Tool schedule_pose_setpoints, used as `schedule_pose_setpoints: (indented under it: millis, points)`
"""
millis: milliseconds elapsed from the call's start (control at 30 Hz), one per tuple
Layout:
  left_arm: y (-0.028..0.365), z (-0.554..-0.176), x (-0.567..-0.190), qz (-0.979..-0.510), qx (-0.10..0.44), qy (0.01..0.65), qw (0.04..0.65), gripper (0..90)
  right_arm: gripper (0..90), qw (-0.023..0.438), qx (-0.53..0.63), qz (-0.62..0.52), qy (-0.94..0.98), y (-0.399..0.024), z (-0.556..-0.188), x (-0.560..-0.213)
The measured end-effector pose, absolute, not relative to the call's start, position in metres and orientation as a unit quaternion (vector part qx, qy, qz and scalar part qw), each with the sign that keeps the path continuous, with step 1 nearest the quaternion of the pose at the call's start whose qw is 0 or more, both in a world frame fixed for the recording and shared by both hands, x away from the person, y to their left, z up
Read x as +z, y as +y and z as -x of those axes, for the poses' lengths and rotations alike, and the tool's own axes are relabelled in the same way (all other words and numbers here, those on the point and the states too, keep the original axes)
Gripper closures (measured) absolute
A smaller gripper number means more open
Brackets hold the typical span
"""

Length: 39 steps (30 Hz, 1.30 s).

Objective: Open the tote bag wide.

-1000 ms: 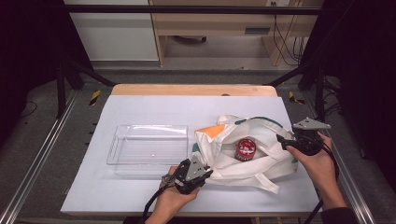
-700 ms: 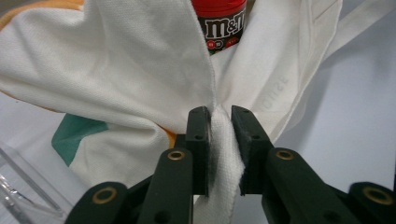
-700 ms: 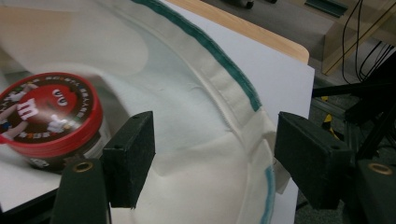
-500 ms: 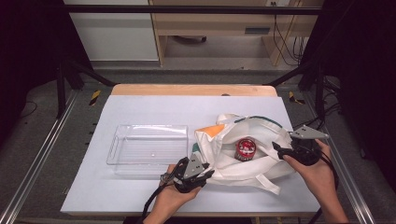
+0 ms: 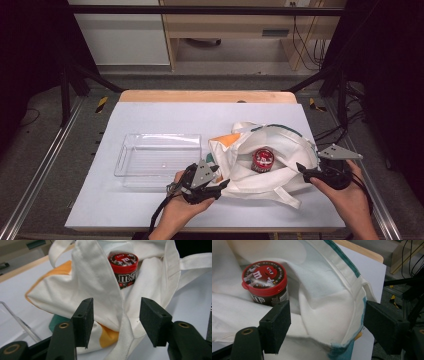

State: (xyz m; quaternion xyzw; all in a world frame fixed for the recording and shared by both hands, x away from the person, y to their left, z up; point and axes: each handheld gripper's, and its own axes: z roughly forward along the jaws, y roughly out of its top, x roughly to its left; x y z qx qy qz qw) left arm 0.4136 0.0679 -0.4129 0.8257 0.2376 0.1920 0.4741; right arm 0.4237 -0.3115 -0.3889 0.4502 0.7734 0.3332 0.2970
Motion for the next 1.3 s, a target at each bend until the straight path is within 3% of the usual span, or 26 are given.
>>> schedule_pose_setpoints:
  millis: [233, 433, 700, 833, 1000, 1300]
  points:
    - [0.072, -0.418, -0.398, -0.821, 0.204, 0.237, 0.477, 38.5, 25.3, 0.301, 0.335, -0.446, 0.774, -0.311, -0.418, -0.381]
    - [0.067, -0.427, -0.382, -0.823, 0.208, 0.232, 0.475, 35.1, 37.0, 0.307, 0.327, -0.446, 0.775, -0.311, -0.416, -0.373]
    - [0.048, -0.447, -0.367, -0.827, 0.209, 0.222, 0.472, 33.7, 45.5, 0.317, 0.326, -0.45, 0.769, -0.315, -0.422, -0.365]
    - [0.038, -0.458, -0.363, -0.83, 0.211, 0.219, 0.468, 33.7, 45.1, 0.316, 0.324, -0.451, 0.77, -0.318, -0.427, -0.366]
    - [0.028, -0.469, -0.362, -0.831, 0.214, 0.215, 0.466, 33.2, 38.4, 0.312, 0.319, -0.462, 0.767, -0.32, -0.437, -0.367]
    - [0.012, -0.484, -0.367, -0.84, 0.203, 0.214, 0.455, 34.9, 37.4, 0.288, 0.313, -0.492, 0.759, -0.332, -0.445, -0.391]
